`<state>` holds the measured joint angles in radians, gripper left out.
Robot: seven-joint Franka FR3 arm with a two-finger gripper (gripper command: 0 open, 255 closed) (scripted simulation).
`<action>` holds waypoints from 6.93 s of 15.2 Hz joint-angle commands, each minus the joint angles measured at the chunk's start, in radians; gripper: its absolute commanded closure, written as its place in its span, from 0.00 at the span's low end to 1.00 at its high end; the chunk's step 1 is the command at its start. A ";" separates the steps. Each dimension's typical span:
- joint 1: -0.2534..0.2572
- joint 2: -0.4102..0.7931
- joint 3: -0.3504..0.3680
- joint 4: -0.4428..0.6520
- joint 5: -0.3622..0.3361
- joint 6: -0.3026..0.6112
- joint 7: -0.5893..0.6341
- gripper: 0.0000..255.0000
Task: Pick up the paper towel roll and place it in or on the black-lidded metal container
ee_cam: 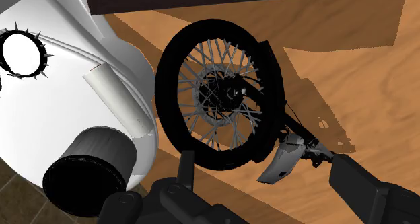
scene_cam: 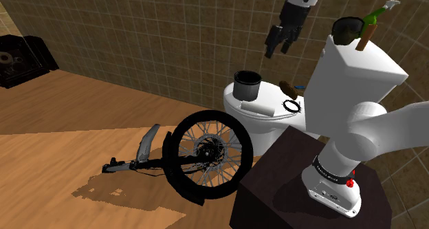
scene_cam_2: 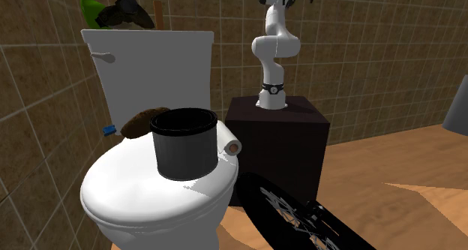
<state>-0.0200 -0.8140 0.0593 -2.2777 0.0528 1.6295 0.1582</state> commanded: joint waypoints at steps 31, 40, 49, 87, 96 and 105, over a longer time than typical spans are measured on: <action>-0.077 0.651 -0.315 -0.380 -0.341 1.015 -0.578 0.00; -0.121 1.024 -0.345 -0.240 -0.328 1.267 -0.740 0.00; -0.145 1.135 -0.328 -0.208 -0.306 1.346 -0.752 0.00; -0.129 0.823 -0.337 -0.210 -0.319 1.039 -0.784 1.00; -0.124 0.722 -0.331 -0.177 -0.317 0.907 -0.799 1.00; -0.120 0.641 -0.324 -0.126 -0.310 0.776 -0.814 1.00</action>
<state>-0.1403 -0.1606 -0.2648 -2.4112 -0.2582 2.4248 -0.6523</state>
